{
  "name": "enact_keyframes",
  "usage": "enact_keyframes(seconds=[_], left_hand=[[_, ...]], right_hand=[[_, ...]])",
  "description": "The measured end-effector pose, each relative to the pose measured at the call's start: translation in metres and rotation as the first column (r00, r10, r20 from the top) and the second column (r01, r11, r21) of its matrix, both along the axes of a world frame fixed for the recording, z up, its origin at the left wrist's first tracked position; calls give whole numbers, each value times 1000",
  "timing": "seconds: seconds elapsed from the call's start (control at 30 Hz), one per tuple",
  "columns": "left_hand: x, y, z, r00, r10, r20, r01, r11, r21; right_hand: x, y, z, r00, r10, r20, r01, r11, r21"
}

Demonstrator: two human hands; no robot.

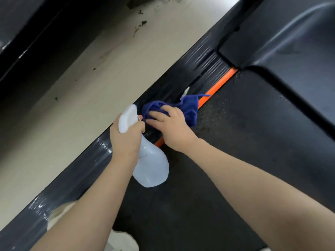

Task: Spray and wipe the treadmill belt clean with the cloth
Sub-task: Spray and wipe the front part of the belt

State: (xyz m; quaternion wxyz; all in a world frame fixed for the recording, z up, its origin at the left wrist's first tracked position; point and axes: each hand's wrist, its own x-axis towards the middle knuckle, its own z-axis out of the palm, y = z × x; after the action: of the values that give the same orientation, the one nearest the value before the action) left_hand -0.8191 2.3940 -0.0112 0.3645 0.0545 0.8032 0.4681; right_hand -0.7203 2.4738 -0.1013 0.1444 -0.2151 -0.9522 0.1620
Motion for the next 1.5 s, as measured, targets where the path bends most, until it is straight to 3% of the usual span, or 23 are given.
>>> enact_keyframes(seconds=[0.07,0.13,0.2,0.27,0.33,0.4,0.47,0.53,0.6,0.7,0.77,0.83,0.93,1.0,1.13,1.27,1.37,1.5], left_hand=[[3,1,3,1000,-31,-2,31,1000,0],[7,2,4,997,-75,-29,75,997,-3],[11,4,6,991,-123,-52,121,992,-32],[12,8,10,983,-173,-54,170,984,-54],[17,13,14,969,-243,-39,241,969,-49],[20,18,19,951,-304,-59,303,953,-28],[25,23,23,930,-359,-77,359,933,-13],[33,29,23,898,-435,-74,435,900,-13],[43,35,22,840,-540,-46,540,842,-19],[61,41,17,738,-674,8,674,737,-48],[72,45,13,743,-669,29,668,737,-103],[83,51,9,763,-646,3,641,756,-136],[101,60,5,719,-691,-78,672,719,-178],[109,61,1,674,-730,-114,700,680,-219],[126,57,-2,635,-771,-44,754,632,-182],[150,46,0,475,-879,45,868,460,-187],[147,48,-2,578,-816,-26,803,574,-158],[121,54,-4,678,-723,-131,707,690,-152]], right_hand=[[14,6,-3,970,236,58,-236,972,-12],[23,37,-11,967,231,110,-232,973,3],[37,76,-4,983,-64,173,71,997,-33],[52,97,6,888,-341,309,384,919,-89],[60,97,13,798,-450,400,525,846,-95],[53,78,19,819,-397,415,478,871,-111],[51,49,23,893,-152,423,256,945,-202],[68,35,40,891,74,449,83,944,-319],[102,39,58,918,3,396,179,890,-420],[165,50,81,892,-298,340,436,764,-476],[194,51,95,782,-519,345,621,605,-497],[206,49,102,628,-686,367,740,379,-556],[212,41,101,482,-804,348,633,45,-773],[216,37,99,411,-848,336,565,-53,-824],[231,25,101,308,-898,315,612,-66,-788],[242,16,95,271,-911,312,683,-46,-729],[238,11,92,323,-890,322,727,16,-686],[221,14,79,482,-816,318,804,268,-531]])
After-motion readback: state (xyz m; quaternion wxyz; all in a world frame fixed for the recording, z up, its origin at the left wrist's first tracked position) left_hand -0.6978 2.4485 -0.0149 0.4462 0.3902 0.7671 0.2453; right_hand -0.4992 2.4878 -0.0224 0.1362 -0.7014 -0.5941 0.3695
